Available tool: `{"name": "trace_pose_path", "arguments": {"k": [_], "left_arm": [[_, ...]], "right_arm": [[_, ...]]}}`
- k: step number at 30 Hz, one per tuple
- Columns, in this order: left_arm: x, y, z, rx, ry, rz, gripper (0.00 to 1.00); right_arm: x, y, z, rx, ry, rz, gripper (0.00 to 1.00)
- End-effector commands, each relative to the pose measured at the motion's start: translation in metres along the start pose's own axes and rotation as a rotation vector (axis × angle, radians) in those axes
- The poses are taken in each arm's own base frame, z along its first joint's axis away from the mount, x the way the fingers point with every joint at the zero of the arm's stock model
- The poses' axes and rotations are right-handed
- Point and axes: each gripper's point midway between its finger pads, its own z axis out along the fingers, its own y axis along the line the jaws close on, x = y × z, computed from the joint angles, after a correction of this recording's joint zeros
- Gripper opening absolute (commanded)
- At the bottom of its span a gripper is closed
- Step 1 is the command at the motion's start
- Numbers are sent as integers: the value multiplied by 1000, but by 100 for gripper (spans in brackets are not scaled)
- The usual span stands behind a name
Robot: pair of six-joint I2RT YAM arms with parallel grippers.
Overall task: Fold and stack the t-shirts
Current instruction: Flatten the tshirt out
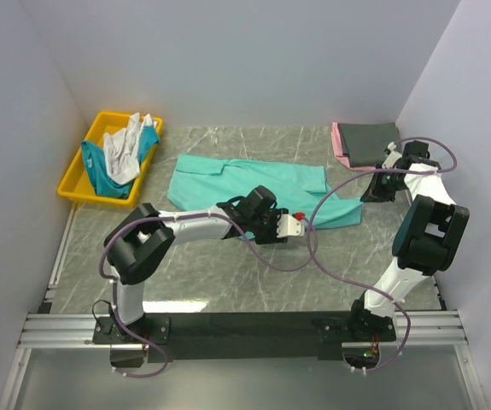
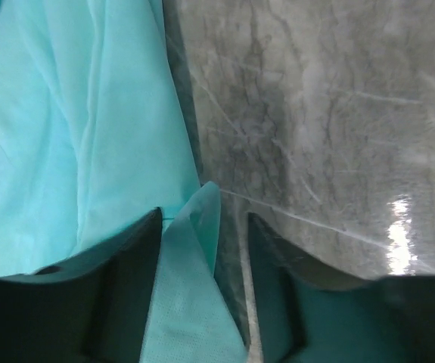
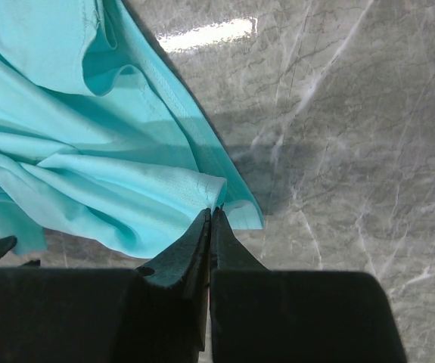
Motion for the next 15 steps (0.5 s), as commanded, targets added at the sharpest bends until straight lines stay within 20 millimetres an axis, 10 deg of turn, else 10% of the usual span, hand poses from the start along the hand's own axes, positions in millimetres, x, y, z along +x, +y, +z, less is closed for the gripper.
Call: {"name": "trace_pose_path", "arguments": {"k": [1,6,11,15], "left_arm": [[-5,12,4,-39,-9,55,50],[-16,13,-26,-51,-20,47,7],[-41,-24,-104,115,-78,30,1],[-16,-65,-176,291,5,-52,1]], "right_arm": [[-12,1,-3,3,-17,-23,0],[-11,2,-7,4,-16,-35,0],[-11,7,-23,5,-17,-80,0],[-3,5,-44,48,-12,-165,0]]}}
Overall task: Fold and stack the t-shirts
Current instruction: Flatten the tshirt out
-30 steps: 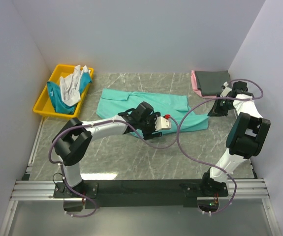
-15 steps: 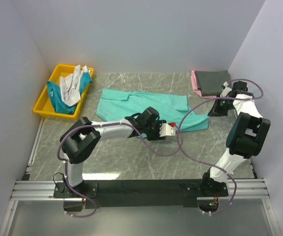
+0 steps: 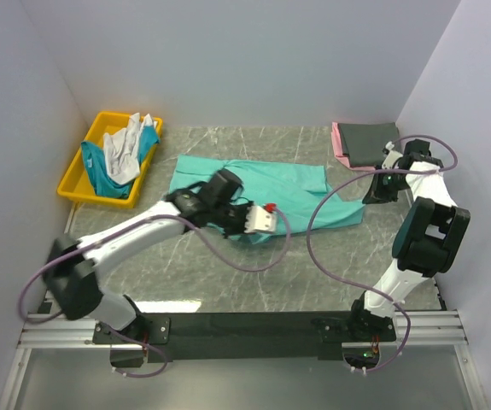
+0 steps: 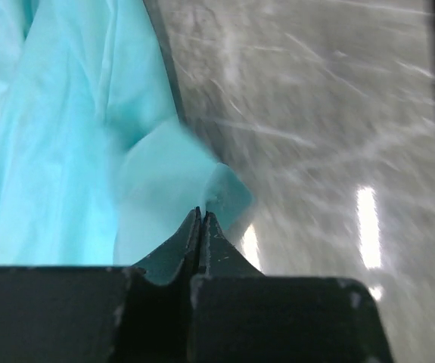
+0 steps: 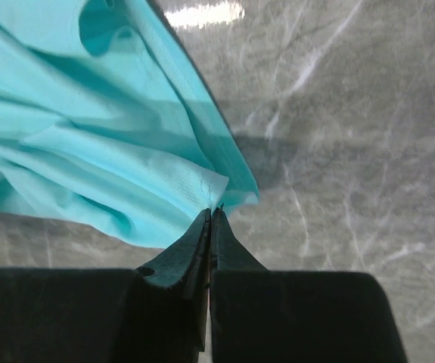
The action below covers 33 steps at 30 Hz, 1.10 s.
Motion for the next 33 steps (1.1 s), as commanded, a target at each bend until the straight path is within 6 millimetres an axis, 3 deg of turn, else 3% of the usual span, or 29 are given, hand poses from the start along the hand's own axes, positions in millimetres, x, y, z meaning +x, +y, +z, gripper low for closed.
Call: {"name": "trace_pose_path", "arguments": {"k": [1,7,9,12,13,14,17,18,20,23,24,26,27,28,29,30,32,33], "left_arm": [[16,-59,-59,233,50,-62,1],[67,-107,-104,338,167,-139,1],[78,-119,-110,366,183,-152,1],[82,-131,-116,410,201,-171,1],[77,-127,-116,398,192,-181,1],[71,-122,-114,385,170,-175,1],[58,-105,-103,349,138,-187,1],[58,-98,-91,342,137,-183,1],[52,-103,-77,387,144,-179,2],[48,-106,-39,423,161,-159,5],[52,-107,-25,443,173,-167,8],[38,-98,-2,416,143,-148,20],[30,-91,7,425,121,-156,33],[26,-86,7,422,115,-176,36],[23,-81,5,418,99,-192,44],[26,-60,-6,372,75,-227,48],[31,-42,-28,341,29,-300,54],[46,-14,-49,256,11,-365,55]], "right_arm": [[-1,3,-38,52,-29,-143,0],[24,-2,-59,103,31,-276,0],[34,-4,-62,114,52,-315,0],[49,-23,-60,192,98,-369,0],[44,-30,-60,234,68,-397,0],[53,-44,-58,299,98,-400,0],[54,-59,-50,363,89,-422,0],[55,-60,-48,364,96,-419,0],[59,-64,-37,351,128,-410,0],[59,-67,-28,352,151,-401,0],[58,-68,-26,353,151,-398,0],[53,-70,-26,359,149,-380,3],[52,-70,-24,354,156,-371,12],[51,-67,-25,344,160,-358,29],[44,-65,-29,344,144,-360,37],[41,-62,-34,342,127,-362,43],[33,-55,-43,327,95,-378,53],[29,-51,-49,324,71,-396,56]]}}
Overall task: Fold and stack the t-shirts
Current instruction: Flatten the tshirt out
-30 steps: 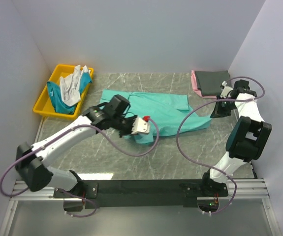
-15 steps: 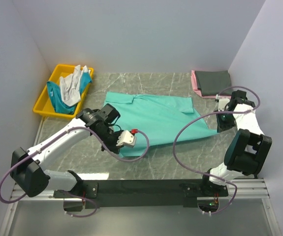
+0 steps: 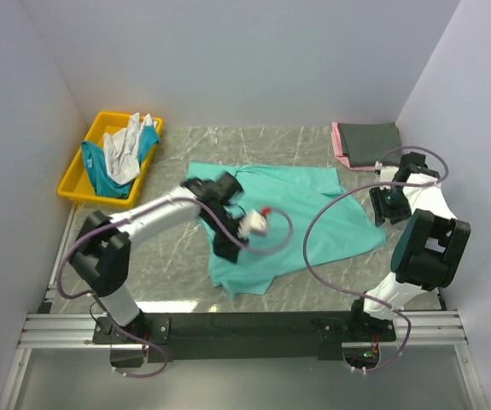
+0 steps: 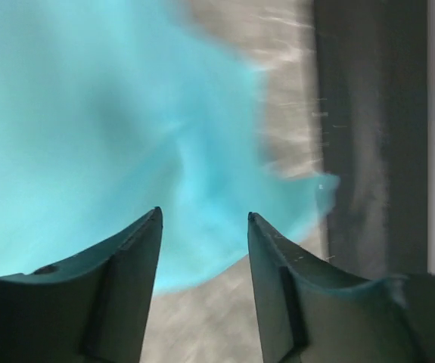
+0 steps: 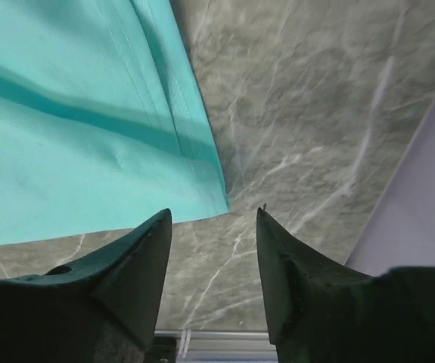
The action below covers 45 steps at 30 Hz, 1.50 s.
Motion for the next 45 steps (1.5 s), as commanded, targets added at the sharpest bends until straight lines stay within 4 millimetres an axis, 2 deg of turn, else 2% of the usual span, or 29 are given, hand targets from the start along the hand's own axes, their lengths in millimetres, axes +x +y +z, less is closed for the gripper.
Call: {"name": "trace_pose_path", "arguments": {"k": [1,2,3,5,6,7,8,9,11,12,16,21,24,31,32,35,37,41,45], "left_arm": [[-7,42,-82,-171,-205,-112,55],[2,54,-93,-216,-217,-152,55],[23,66,-109,-266,-232,-241,53],[42,83,-119,-330,-255,-325,51],[61,85,-118,-344,-255,-405,49],[69,87,-116,-359,-246,-429,47],[78,98,-115,-420,-221,-435,45],[87,91,-104,-407,-210,-474,42],[94,91,-96,-416,-186,-495,41],[96,89,-83,-402,-165,-516,41],[103,96,-61,-399,-111,-554,40],[100,104,-41,-422,-82,-553,43],[101,108,-31,-426,-52,-556,41],[115,114,-15,-465,31,-540,35],[122,114,-12,-472,56,-549,34],[131,109,-10,-465,96,-551,29],[136,98,-11,-432,120,-542,28],[143,72,-22,-401,155,-503,39],[143,66,-42,-412,110,-524,49]], "right_arm": [[-27,-4,-36,22,-127,-27,57],[-33,-1,-41,9,-149,-31,57],[-35,2,-45,7,-160,-39,56],[-39,10,-50,-4,-168,-45,47],[-44,17,-54,-8,-187,-61,42],[-47,23,-56,-16,-197,-66,34],[-49,28,-58,-24,-206,-77,31],[-53,41,-58,-40,-210,-105,24],[-55,54,-54,-55,-198,-131,20],[-55,60,-48,-63,-181,-132,17],[-61,79,-33,-104,-157,-148,14],[-61,83,-19,-128,-129,-132,14],[-59,82,-14,-125,-115,-131,13],[-58,82,-6,-125,-101,-127,12],[-58,82,-5,-127,-99,-124,12],[-58,83,1,-132,-91,-125,12],[-60,85,5,-128,-92,-134,12],[-58,88,27,-111,-46,-159,10],[-52,90,44,-97,-3,-173,4]]}}
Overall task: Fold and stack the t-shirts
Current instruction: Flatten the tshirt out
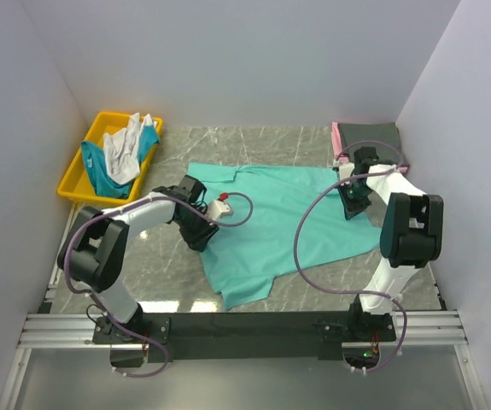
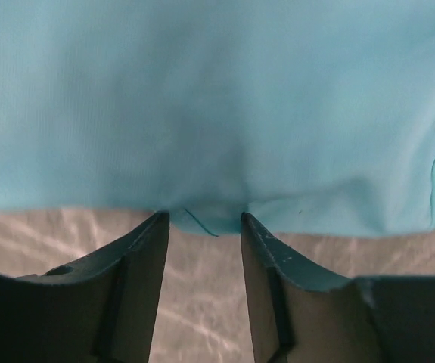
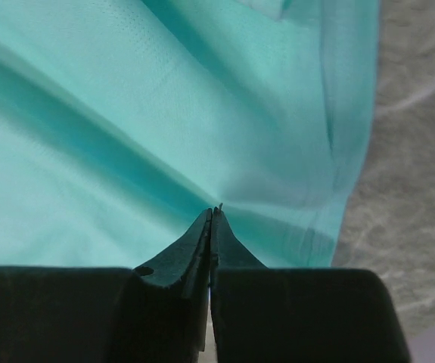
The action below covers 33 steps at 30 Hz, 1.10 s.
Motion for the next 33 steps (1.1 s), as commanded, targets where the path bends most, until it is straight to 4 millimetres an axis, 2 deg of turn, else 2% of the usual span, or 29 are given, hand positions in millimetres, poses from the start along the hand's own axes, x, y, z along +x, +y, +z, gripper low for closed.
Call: {"name": "trace_pose_path", "arguments": {"k": [1,3,8,12,16,21,26,29,32,33], "left_arm": [[13,-2,-22,10,8,-7,49],[10,1,-27,-5,-15,-7,48],[14,6,-21,-23,1,-17,46],[5,12,-20,-49,-23,-26,46],[7,16,-10,-86,9,-28,43],[35,11,-1,-79,124,-54,29],[78,3,-14,-55,234,-86,22],[97,6,-32,-37,267,-114,21],[105,3,-46,-16,291,-68,22],[109,-1,-51,2,309,-63,23]], "right_arm": [[2,-2,16,30,24,-8,3],[3,-2,19,32,31,-4,1],[3,-4,17,45,26,0,0],[-10,-1,7,31,-21,10,0],[-18,0,7,25,-30,14,0],[-12,-2,23,36,17,3,0],[3,6,26,30,64,-32,0],[19,20,24,6,105,-72,0],[40,47,21,-60,171,-148,0],[48,65,21,-113,191,-185,0]]}}
